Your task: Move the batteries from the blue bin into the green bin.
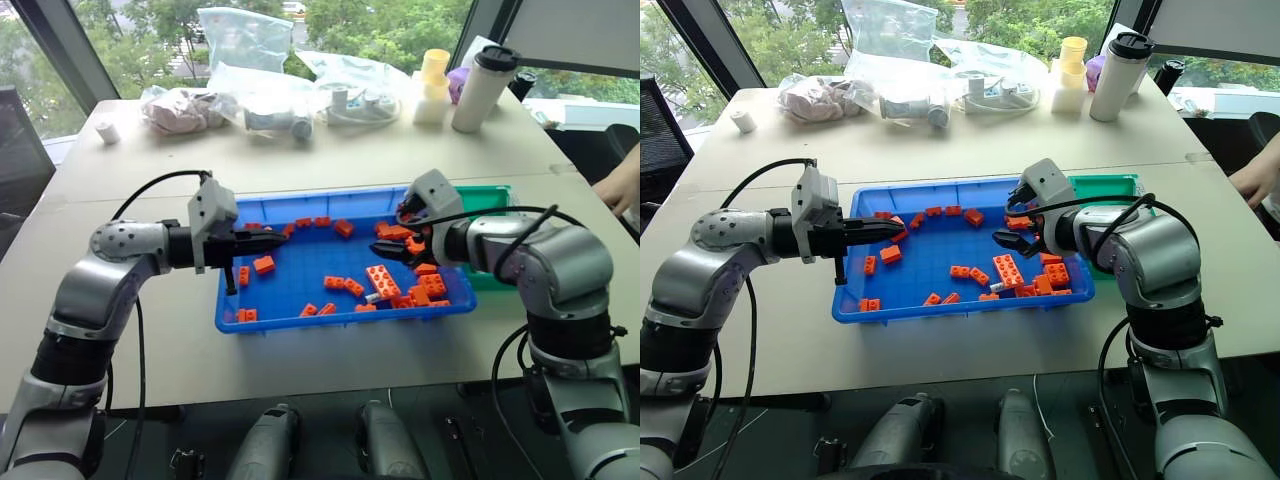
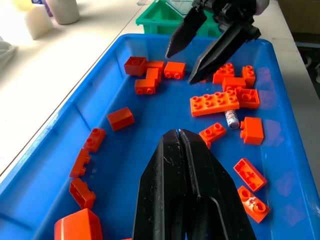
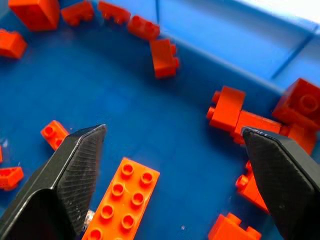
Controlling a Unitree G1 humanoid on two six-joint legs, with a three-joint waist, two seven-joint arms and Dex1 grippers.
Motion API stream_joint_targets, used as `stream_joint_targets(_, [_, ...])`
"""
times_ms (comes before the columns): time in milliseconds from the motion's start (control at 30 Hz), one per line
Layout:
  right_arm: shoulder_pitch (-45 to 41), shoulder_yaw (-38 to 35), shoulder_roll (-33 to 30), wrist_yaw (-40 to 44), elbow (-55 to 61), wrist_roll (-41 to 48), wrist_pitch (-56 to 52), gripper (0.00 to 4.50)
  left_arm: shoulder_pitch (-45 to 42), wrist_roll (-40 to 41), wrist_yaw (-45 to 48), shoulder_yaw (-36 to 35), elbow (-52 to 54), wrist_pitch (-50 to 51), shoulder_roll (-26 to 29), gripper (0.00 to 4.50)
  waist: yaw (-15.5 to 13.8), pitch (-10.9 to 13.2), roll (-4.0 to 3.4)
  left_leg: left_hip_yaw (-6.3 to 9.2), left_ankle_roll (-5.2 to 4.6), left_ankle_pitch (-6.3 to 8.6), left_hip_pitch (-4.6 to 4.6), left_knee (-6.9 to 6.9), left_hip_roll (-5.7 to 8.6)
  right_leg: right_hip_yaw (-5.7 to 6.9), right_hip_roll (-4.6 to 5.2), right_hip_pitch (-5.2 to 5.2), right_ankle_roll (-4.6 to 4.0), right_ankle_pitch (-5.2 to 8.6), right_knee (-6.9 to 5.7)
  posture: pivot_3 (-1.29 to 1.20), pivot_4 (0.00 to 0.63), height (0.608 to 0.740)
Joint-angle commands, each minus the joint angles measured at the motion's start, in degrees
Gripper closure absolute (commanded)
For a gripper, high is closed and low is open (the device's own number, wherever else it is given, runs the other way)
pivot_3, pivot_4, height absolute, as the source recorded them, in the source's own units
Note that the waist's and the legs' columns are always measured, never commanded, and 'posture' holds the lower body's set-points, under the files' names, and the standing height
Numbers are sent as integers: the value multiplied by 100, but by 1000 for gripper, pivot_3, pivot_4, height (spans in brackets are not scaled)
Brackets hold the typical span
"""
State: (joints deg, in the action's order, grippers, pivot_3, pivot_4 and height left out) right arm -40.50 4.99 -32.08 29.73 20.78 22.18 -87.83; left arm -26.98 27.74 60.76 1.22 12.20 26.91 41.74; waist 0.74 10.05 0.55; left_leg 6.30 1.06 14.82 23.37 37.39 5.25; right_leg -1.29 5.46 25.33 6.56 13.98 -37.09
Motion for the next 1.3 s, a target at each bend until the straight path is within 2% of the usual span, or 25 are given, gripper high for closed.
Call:
stream_joint_targets(33, [-75, 74, 0, -19, 269, 177, -322, 44, 86, 54, -75, -207, 264, 0, 75, 4500, 10, 0, 0, 0, -1, 1, 0, 0, -1, 0, 0, 0, 0, 0, 0, 0, 150, 740])
stream_joint_targets(467, [-30, 947, -157, -49, 52, 340, -345, 44, 310, 98, -280, -298, 525, 99, 110, 4500, 7, 0, 0, -1, -11, 7, -3, -2, -2, 0, -6, 1, 0, 0, -2, 0, 150, 740])
stream_joint_targets(567, [-44, 1055, -205, -27, -1, 335, -301, 875, 317, 96, -297, -309, 549, 114, 107, 4500, 6, 0, 0, -1, -12, 7, -3, -2, -2, 0, -7, 0, 0, 0, -1, 0, 150, 740])
stream_joint_targets(600, [-47, 1056, -206, -20, -7, 337, -271, 1274, 313, 91, -302, -307, 547, 114, 106, 4500, 6, 0, 0, -1, -12, 7, -3, -2, -3, 0, -7, 0, 0, 0, -1, 0, 150, 740])
stream_joint_targets(700, [-92, 1039, -173, -38, -25, 325, -191, 2945, 300, 89, -313, -300, 541, 112, 103, 4500, 4, 0, 0, -1, -12, 7, -3, -2, -2, 0, -10, -1, 0, 0, -1, 0, 150, 740])
stream_joint_targets(733, [-132, 999, -137, -59, -33, 317, -182, 3343, 302, 89, -316, -298, 544, 112, 106, 4500, 5, 0, 0, -1, -12, 7, -3, -2, -2, 0, -10, -1, 0, 0, -1, 0, 150, 740])
stream_joint_targets(1033, [-775, 706, 277, 245, -87, 537, 593, 3339, 232, 83, -310, -292, 462, 80, 120, 4500, 20, 0, 0, 0, -11, 6, -3, -5, -6, 0, -15, 3, 0, 0, -2, 0, 150, 740])
stream_joint_targets(1300, [-1349, 2023, 985, 956, -1260, 162, 2151, 3339, -290, 349, -340, -533, 174, 161, 21, 4500, 42, 0, 0, 1, -10, 6, -4, -4, -6, 3, -17, 3, 0, 0, -5, 0, 150, 740])
